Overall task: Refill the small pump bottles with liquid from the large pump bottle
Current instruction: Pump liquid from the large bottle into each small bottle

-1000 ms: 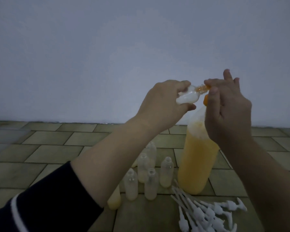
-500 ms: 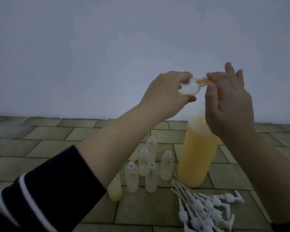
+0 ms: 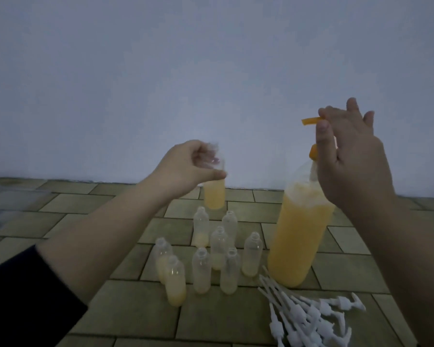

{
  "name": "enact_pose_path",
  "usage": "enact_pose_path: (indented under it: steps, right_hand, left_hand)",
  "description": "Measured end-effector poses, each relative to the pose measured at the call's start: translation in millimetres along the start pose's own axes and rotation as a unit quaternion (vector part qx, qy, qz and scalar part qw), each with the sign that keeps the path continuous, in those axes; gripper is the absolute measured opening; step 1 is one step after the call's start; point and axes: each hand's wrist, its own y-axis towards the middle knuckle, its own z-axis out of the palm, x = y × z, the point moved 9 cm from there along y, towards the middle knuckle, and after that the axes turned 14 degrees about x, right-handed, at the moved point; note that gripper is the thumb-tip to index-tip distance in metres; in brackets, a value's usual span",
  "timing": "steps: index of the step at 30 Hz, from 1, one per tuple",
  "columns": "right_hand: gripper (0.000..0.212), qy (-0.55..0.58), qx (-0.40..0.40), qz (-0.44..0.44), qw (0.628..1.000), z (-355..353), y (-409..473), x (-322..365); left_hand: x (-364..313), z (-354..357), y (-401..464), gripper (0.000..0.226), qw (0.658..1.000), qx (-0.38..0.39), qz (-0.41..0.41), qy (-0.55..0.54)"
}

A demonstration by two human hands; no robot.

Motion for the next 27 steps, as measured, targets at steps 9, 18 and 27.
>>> enact_pose_path:
  steps: [9, 18, 27]
  right_hand:
    - [0.066, 0.003, -0.008, 0.004, 1.000, -2.4, -2.1, -3.0]
    - [0.064, 0.000, -0.011, 0.004, 1.000, -1.6, -1.1, -2.9]
    - [0.060, 0.003, -0.021, -0.001, 1.000, -3.1, -1.3, -2.2]
  left_hand:
    - [92.4, 8.8, -16.8, 0.035, 0.990, 0.037, -0.120, 0.061]
    - [131.3, 44.4, -5.6, 0.044, 0.932, 0.163, -0.193, 0.260]
    - [139.9, 62.7, -7.4, 0.049, 0.891, 0.225, -0.199, 0.341]
